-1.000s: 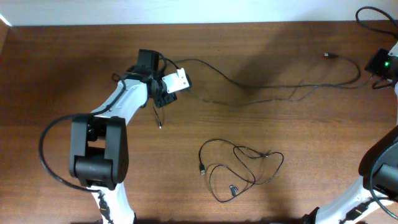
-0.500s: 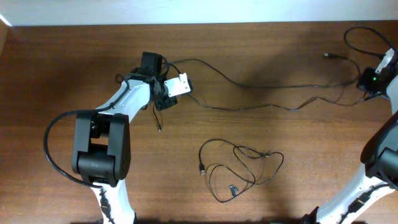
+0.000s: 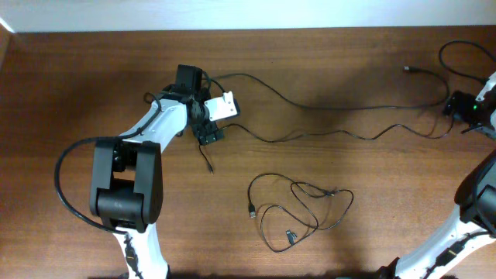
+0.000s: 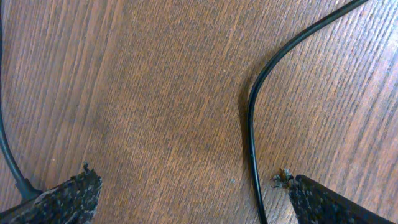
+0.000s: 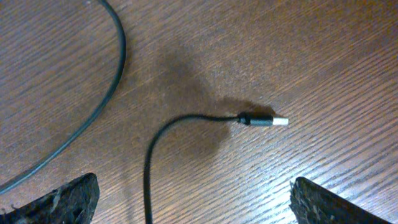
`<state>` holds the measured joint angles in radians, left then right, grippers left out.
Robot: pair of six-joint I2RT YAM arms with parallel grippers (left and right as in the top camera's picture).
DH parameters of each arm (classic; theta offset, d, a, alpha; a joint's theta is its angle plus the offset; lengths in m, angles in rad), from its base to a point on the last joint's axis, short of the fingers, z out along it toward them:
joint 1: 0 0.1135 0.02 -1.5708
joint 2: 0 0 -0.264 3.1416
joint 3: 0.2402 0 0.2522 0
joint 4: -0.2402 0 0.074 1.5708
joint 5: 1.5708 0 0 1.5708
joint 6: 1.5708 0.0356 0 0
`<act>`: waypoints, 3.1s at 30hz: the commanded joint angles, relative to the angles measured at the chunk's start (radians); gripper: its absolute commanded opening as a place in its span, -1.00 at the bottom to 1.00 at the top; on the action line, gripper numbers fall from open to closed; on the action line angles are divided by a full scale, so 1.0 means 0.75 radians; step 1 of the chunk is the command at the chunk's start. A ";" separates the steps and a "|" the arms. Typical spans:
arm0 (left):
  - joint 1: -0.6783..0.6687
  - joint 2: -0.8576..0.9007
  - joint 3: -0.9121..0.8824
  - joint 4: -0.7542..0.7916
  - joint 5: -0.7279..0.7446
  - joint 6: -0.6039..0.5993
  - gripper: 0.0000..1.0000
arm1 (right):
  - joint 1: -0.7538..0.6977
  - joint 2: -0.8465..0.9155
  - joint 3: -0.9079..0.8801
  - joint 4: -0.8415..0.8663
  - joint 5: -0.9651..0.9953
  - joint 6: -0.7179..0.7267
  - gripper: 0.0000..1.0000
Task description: Untangle cables
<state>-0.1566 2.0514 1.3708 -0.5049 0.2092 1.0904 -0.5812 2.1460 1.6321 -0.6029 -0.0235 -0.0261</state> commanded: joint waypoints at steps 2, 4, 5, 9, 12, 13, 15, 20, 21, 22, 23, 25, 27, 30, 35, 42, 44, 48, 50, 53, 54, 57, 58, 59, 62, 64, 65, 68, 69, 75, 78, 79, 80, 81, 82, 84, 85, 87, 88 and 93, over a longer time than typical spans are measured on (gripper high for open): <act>0.034 -0.061 0.006 -0.002 0.001 -0.046 0.99 | -0.005 -0.033 -0.002 -0.016 -0.132 0.005 0.97; 0.069 -0.182 0.006 -0.002 0.007 -0.063 0.99 | -0.004 -0.109 0.014 -0.020 -0.185 0.004 0.97; 0.085 -0.241 0.006 -0.001 0.021 -0.067 0.99 | -0.004 -0.162 0.031 -0.026 -0.185 -0.004 0.97; 0.126 -0.483 0.006 0.015 0.045 -0.219 0.99 | 0.002 -0.426 0.052 -0.040 -0.264 -0.005 0.97; 0.125 -0.588 0.006 0.010 0.045 -0.581 0.99 | 0.050 -0.611 0.052 -0.078 -0.290 -0.006 0.97; 0.125 -0.616 0.006 -0.009 0.046 -0.689 0.98 | 0.085 -0.685 0.052 -0.101 -0.295 -0.023 0.97; 0.125 -0.649 0.006 -0.055 0.044 -0.903 0.98 | 0.177 -0.813 0.052 -0.159 -0.309 -0.062 0.97; 0.124 -0.661 0.006 -0.231 0.041 -1.194 0.99 | 0.517 -1.021 0.052 -0.426 -0.318 -0.132 0.97; 0.125 -0.661 0.006 -0.273 0.041 -1.194 0.98 | 0.603 -1.036 0.052 -0.493 -0.318 -0.132 0.97; 0.124 -0.661 0.006 -0.298 0.041 -1.194 0.99 | 0.672 -1.038 0.052 -0.542 -0.318 -0.143 0.97; 0.124 -0.660 0.006 -0.319 0.041 -1.194 0.98 | 0.738 -1.034 0.052 -0.601 -0.318 -0.178 0.97; 0.124 -0.660 0.006 -0.354 0.041 -1.194 0.98 | 0.852 -1.015 0.052 -0.731 -0.312 -0.201 0.97; 0.124 -0.660 0.006 -0.392 0.041 -1.194 0.98 | 0.931 -0.986 0.050 -0.850 -0.313 -0.200 0.97; 0.124 -0.660 0.006 -0.403 0.041 -1.194 0.99 | 1.023 -0.930 0.045 -1.014 -0.313 -0.200 0.97; 0.124 -0.660 0.006 -0.421 0.041 -1.194 0.98 | 1.189 -0.856 -0.116 -1.054 -0.318 -0.150 0.97; 0.125 -0.660 0.006 -0.422 0.041 -1.194 0.98 | 1.349 -0.800 -0.486 -0.777 -0.318 -0.022 0.98; 0.125 -0.660 0.006 -0.422 0.041 -1.194 0.99 | 1.369 -0.800 -0.549 -0.733 -0.313 0.002 0.95; 0.125 -0.660 0.006 -0.422 0.041 -1.194 0.99 | 1.429 -0.800 -0.635 -0.685 -0.314 0.002 0.93; 0.125 -0.660 0.006 -0.422 0.041 -1.194 0.98 | 1.461 -0.800 -0.694 -0.612 -0.314 0.008 0.90; 0.124 -0.660 0.006 -0.422 0.041 -1.194 0.98 | 1.511 -0.800 -0.765 -0.482 -0.314 0.064 0.63; 0.125 -0.660 0.006 -0.422 0.041 -1.194 0.99 | 1.519 -0.800 -0.793 -0.438 -0.312 0.083 0.48; 0.125 -0.660 0.006 -0.422 0.041 -1.194 0.99 | 1.519 -0.800 -0.863 -0.374 -0.304 0.093 0.48; 0.125 -0.660 0.006 -0.422 0.041 -1.194 0.98 | 1.519 -0.800 -0.890 -0.352 -0.304 0.097 0.48; 0.125 -0.660 0.006 -0.422 0.041 -1.194 0.98 | 1.519 -0.800 -0.901 -0.349 -0.304 0.097 0.48; 0.125 -0.660 0.006 -0.422 0.041 -1.194 0.98 | 1.519 -0.800 -0.907 -0.338 -0.303 0.116 0.16; 0.125 -0.660 0.006 -0.422 0.041 -1.194 0.98 | 1.519 -0.800 -0.907 -0.346 -0.279 0.116 0.13; 0.124 -0.660 0.006 -0.422 0.041 -1.194 0.98 | 1.519 -0.800 -0.907 -0.343 -0.268 0.116 0.13; 0.125 -0.660 0.006 -0.422 0.041 -1.194 0.98 | 1.519 -0.800 -0.907 -0.343 -0.263 0.115 0.13; 0.125 -0.660 0.006 -0.422 0.041 -1.194 0.98 | 1.519 -0.800 -0.907 -0.343 -0.263 0.116 0.13; 0.124 -0.660 0.006 -0.422 0.041 -1.194 0.98 | 1.519 -0.800 -0.907 -0.368 -0.269 0.115 0.09; 0.125 -0.660 0.006 -0.422 0.041 -1.194 0.98 | 1.519 -0.800 -0.907 -0.367 -0.268 0.115 -0.21; 0.125 -0.660 0.006 -0.422 0.041 -1.194 0.98 | 1.519 -0.800 -0.907 -0.367 -0.268 0.115 -0.35; 0.125 -0.660 0.006 -0.422 0.041 -1.194 0.99 | 1.519 -0.800 -0.907 -0.367 -0.268 0.115 -0.40; 0.124 -0.660 0.006 -0.422 0.041 -1.194 0.98 | 1.519 -0.800 -0.907 -0.367 -0.269 0.115 -0.46; 0.125 -0.660 0.006 -0.423 0.041 -1.194 0.98 | 1.519 -0.800 -0.907 -0.367 -0.269 0.115 -0.64; 0.125 -0.660 0.006 -0.423 0.041 -1.194 0.99 | 1.519 -0.800 -0.907 -0.367 -0.269 0.116 -0.92; 0.125 -0.660 0.006 -0.423 0.041 -1.194 0.98 | 1.519 -0.800 -0.907 -0.367 -0.273 0.116 -0.92; 0.125 -0.660 0.006 -0.423 0.041 -1.194 0.98 | 1.519 -0.801 -0.907 -0.367 -0.274 0.115 -0.92; 0.125 -0.660 0.006 -0.423 0.041 -1.194 0.98 | 1.515 -0.803 -0.882 -0.379 -0.274 0.116 -0.92; 0.125 -0.660 0.006 -0.426 0.041 -1.194 0.98 | 1.470 -0.806 -0.227 -0.837 -0.241 0.075 -0.92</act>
<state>-0.0650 1.5764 1.3708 -0.8246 0.2291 0.2111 0.5312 1.5604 1.2209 -1.1519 -0.2230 0.0494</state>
